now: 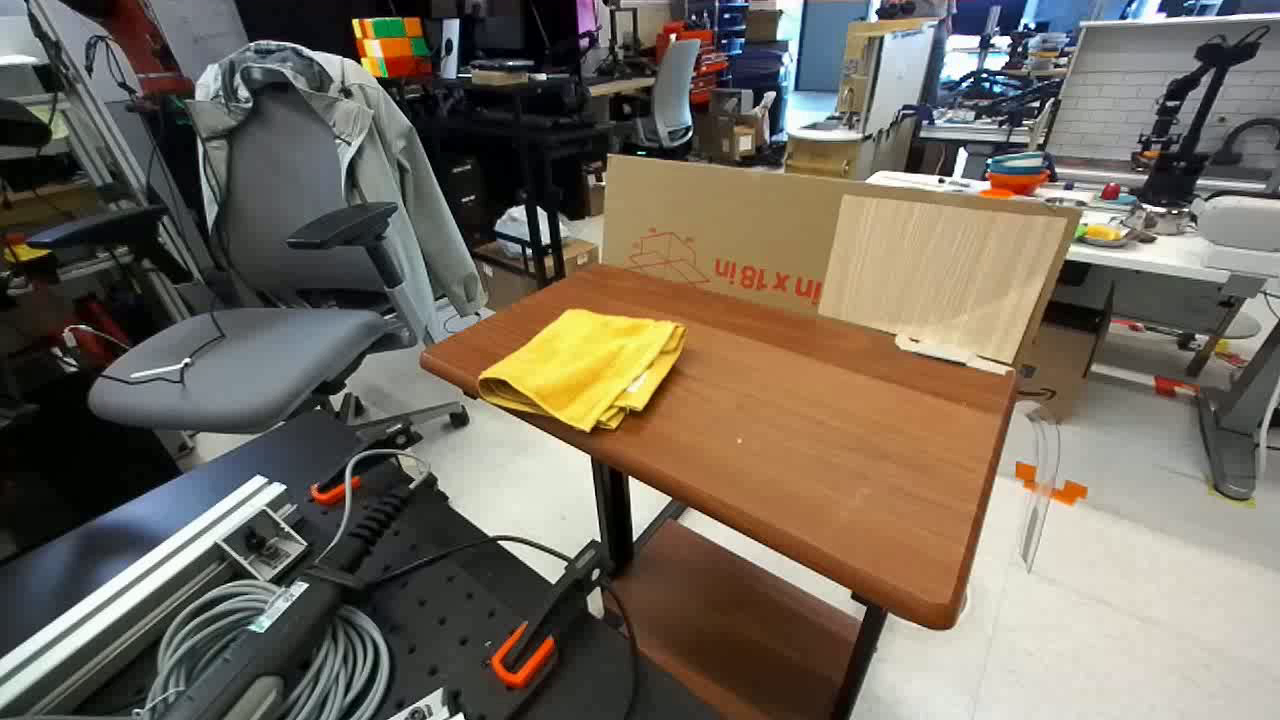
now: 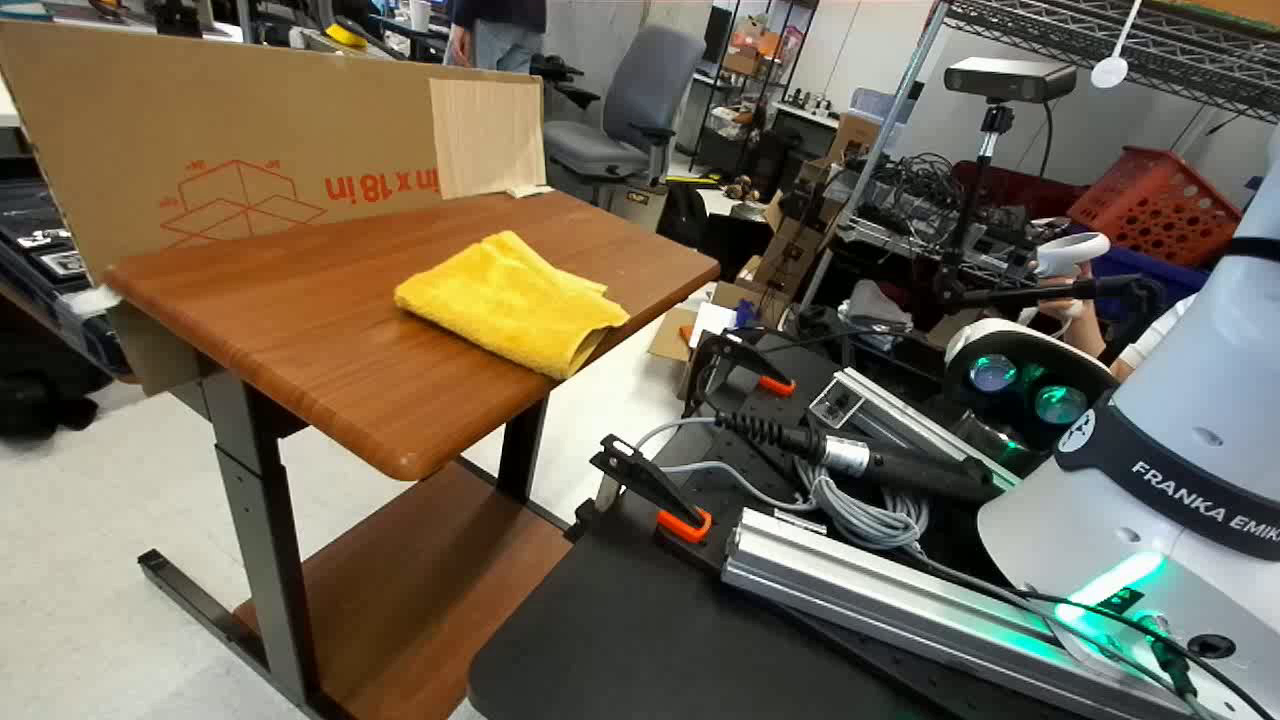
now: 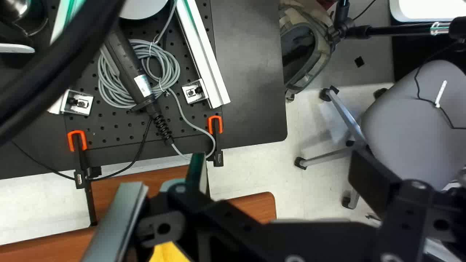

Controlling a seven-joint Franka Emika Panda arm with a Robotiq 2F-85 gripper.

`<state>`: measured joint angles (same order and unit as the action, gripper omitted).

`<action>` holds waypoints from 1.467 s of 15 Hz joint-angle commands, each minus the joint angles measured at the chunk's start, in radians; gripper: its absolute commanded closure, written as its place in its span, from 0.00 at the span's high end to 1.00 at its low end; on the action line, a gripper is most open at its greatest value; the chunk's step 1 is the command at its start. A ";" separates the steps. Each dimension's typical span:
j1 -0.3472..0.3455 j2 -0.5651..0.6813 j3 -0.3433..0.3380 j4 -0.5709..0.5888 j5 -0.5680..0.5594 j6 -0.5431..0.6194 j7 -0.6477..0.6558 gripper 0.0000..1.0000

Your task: Wipe the table with the towel

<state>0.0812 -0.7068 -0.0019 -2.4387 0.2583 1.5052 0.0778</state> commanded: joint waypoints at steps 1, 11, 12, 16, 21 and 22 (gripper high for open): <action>-0.025 0.001 0.018 0.002 0.009 -0.004 -0.012 1.00; -0.025 0.001 0.018 0.003 0.009 -0.004 -0.012 1.00; -0.025 0.001 0.018 0.003 0.009 -0.004 -0.012 1.00; -0.088 0.097 0.022 -0.016 0.005 0.234 0.039 1.00; -0.185 0.294 -0.047 -0.071 -0.002 0.691 0.047 1.00; -0.195 0.333 -0.053 -0.086 0.007 0.781 0.065 1.00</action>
<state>-0.0846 -0.4840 -0.0293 -2.5107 0.2543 2.0924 0.1126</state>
